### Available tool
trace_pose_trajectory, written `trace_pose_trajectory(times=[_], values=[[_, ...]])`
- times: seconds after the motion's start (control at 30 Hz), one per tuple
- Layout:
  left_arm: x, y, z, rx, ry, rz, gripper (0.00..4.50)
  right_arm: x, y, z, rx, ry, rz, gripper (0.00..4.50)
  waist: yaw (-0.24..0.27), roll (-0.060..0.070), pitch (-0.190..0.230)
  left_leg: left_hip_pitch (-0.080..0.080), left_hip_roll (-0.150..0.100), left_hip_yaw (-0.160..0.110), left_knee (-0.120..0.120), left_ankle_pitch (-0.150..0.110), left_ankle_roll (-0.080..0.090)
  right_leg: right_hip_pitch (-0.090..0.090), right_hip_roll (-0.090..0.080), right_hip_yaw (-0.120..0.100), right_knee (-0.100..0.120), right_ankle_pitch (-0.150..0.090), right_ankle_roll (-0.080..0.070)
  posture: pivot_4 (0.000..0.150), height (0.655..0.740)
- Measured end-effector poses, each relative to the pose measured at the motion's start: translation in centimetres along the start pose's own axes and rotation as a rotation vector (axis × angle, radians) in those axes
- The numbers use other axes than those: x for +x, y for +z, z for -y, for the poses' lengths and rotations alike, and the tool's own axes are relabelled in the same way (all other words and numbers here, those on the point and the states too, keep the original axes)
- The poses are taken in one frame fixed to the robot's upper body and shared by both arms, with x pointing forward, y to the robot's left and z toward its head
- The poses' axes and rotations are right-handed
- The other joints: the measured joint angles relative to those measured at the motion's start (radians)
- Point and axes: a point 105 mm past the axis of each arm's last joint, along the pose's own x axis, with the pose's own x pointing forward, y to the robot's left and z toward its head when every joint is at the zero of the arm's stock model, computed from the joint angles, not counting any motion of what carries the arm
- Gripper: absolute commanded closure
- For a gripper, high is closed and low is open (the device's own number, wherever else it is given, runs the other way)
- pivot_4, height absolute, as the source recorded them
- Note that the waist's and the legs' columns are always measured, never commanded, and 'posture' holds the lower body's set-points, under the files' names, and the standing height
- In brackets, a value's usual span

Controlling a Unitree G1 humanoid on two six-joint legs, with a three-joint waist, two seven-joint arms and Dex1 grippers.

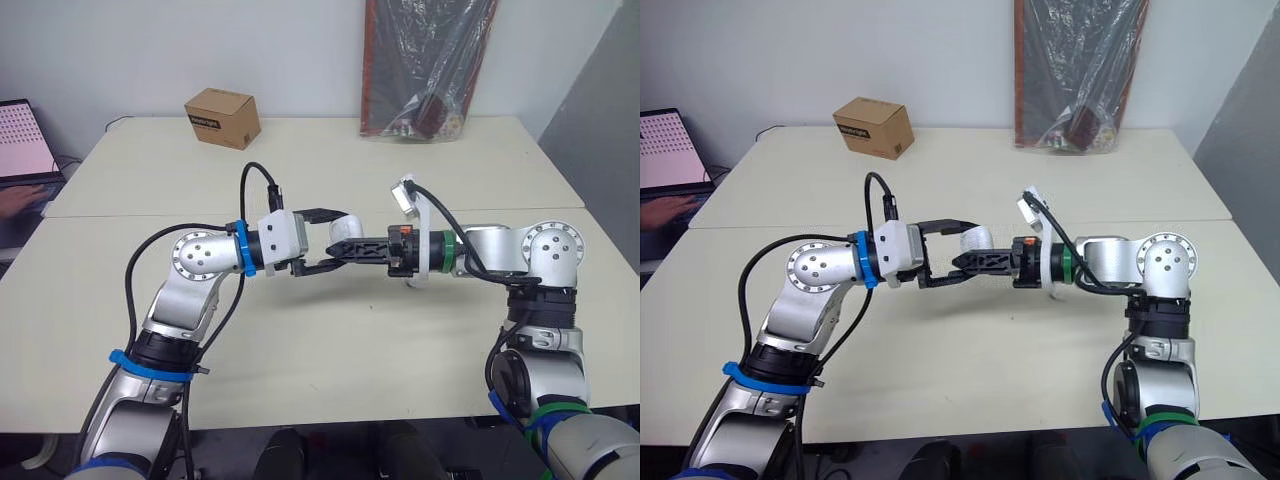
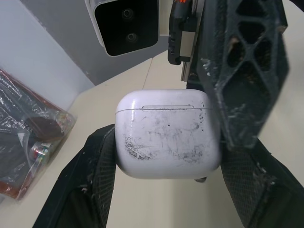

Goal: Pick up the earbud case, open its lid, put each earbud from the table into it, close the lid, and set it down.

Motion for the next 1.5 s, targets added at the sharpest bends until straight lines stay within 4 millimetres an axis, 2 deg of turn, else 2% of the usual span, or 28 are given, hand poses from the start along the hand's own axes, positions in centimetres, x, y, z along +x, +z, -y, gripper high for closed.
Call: trace_pose_trajectory(times=[0.43,0.5,0.63,0.7,1.0,1.17,1.4,1.5], values=[[0.2,0.1,0.2,-0.003,-0.014,0.000,1.73,-0.2,0.5,0.1,0.000,-0.029,0.017,1.16,0.000,0.000,0.000,0.000,0.000,0.000,0.000,0.000,0.000,0.000,0.000,0.000,0.000,0.000,0.000,0.150,0.7400],[0.2,0.1,0.2,-0.003,-0.015,-0.001,1.73,-0.1,0.4,0.1,0.000,-0.028,0.015,1.74,0.000,0.000,0.000,0.000,0.000,0.000,0.000,0.000,0.000,0.000,0.000,0.000,0.000,0.000,0.000,0.150,0.7400],[0.2,0.3,0.2,0.000,-0.016,0.003,1.73,-0.2,0.5,0.3,0.005,-0.048,0.014,3.19,0.000,0.000,0.000,0.000,0.000,0.000,0.000,0.000,0.000,0.000,0.000,0.000,-0.001,0.000,0.000,0.150,0.7400],[0.2,0.4,0.2,0.001,-0.017,0.002,1.73,-0.2,0.5,0.4,0.004,-0.053,0.013,3.70,0.000,0.000,0.000,0.000,0.000,0.000,0.000,0.000,0.000,0.000,0.000,0.000,-0.001,0.000,0.000,0.150,0.7400],[0.1,0.8,0.2,-0.038,-0.033,-0.002,1.73,-0.2,0.5,0.1,0.013,-0.039,0.014,3.69,0.000,0.000,0.000,-0.001,0.000,0.000,0.000,0.000,0.000,0.000,0.001,0.000,-0.001,0.000,0.000,0.150,0.7400],[-0.3,1.1,0.7,-0.123,-0.092,0.001,0.11,0.0,0.2,-0.2,0.020,-0.018,0.003,3.69,-0.001,0.000,0.000,-0.001,0.001,0.000,0.000,0.000,0.000,0.000,0.001,0.001,-0.001,0.000,0.000,0.150,0.7400],[-0.6,1.2,0.8,-0.133,-0.109,-0.014,0.02,0.2,0.1,-0.2,0.033,-0.020,0.006,3.69,-0.001,0.000,0.000,-0.001,0.001,0.000,0.000,0.000,0.000,0.000,0.001,0.001,-0.002,0.000,0.000,0.150,0.7400],[-2.8,0.2,0.3,-0.195,-0.137,-0.124,0.02,-0.1,0.0,0.1,0.006,-0.052,-0.007,3.69,-0.006,0.001,0.001,0.000,0.002,0.000,-0.001,0.000,0.000,-0.001,0.002,0.001,-0.002,-0.001,0.000,0.150,0.7400]])
